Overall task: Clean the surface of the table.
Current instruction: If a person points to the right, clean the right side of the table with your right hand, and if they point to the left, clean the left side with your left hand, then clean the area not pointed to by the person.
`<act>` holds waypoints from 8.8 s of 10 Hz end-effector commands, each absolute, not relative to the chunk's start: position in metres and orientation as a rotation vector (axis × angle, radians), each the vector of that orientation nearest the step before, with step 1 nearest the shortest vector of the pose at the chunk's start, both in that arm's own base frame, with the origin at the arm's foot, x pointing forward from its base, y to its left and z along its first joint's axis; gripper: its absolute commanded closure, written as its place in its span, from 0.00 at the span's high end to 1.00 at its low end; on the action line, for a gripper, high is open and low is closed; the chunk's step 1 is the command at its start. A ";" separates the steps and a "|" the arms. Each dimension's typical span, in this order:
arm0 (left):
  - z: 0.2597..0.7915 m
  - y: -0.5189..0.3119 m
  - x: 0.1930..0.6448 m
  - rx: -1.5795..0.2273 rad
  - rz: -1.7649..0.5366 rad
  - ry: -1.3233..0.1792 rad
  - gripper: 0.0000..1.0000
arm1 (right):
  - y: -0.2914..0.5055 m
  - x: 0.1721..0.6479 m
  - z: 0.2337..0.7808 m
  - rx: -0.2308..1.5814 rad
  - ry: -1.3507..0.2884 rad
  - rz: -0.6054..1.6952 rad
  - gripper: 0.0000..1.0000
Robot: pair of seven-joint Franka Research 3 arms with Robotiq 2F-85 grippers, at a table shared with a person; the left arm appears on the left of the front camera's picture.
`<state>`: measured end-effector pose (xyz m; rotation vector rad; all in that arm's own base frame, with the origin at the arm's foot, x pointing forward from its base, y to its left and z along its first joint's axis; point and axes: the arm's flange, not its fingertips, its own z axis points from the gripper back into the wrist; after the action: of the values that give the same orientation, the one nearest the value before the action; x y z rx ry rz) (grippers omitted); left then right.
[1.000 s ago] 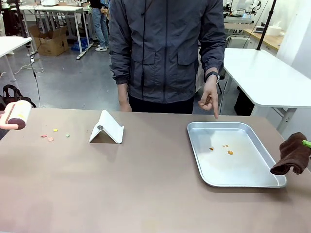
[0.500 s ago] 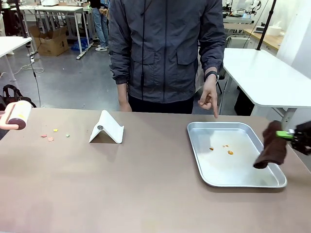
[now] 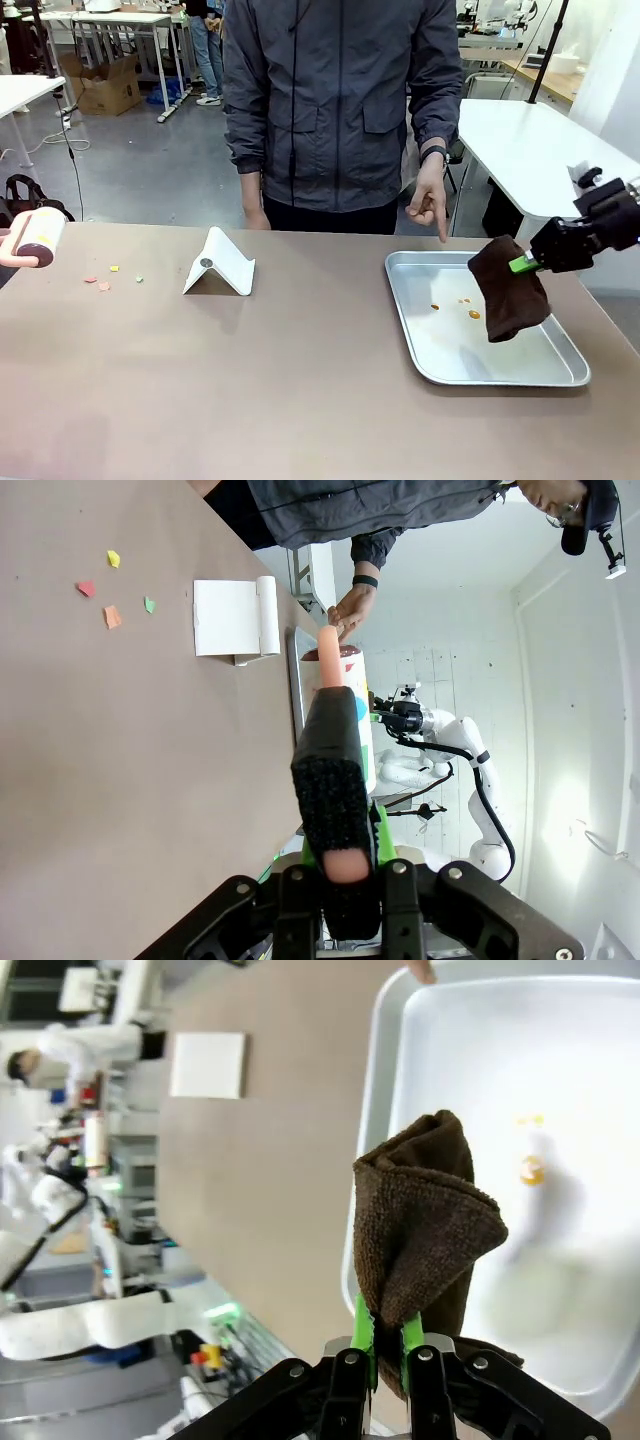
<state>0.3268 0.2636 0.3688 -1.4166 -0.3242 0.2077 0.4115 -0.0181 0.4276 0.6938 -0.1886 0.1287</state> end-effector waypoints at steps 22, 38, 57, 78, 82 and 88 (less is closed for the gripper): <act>0.372 0.260 0.323 -1.417 0.204 -0.332 0.00 | 0.127 0.532 0.307 0.489 0.047 0.230 0.12; 0.372 0.260 0.323 -1.417 0.204 -0.332 0.00 | -0.003 0.493 0.334 0.911 -0.042 -0.194 0.12; 0.372 0.260 0.323 -1.417 0.204 -0.332 0.00 | -0.070 0.406 0.364 1.242 0.011 -0.302 0.12; 0.390 0.237 0.394 -0.784 0.564 -0.221 0.22 | -0.070 0.406 0.364 1.242 0.011 -0.302 0.12; 0.368 0.236 0.417 -0.751 0.559 -0.251 0.22 | -0.070 0.406 0.364 1.242 0.011 -0.302 0.12; 0.337 0.218 0.454 -0.720 0.544 -0.163 0.22 | -0.070 0.406 0.364 1.242 0.011 -0.302 0.12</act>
<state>0.4443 0.2183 0.3557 -0.7707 -0.1704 0.5296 0.4022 -0.0737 0.3568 1.2270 0.0076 -0.2836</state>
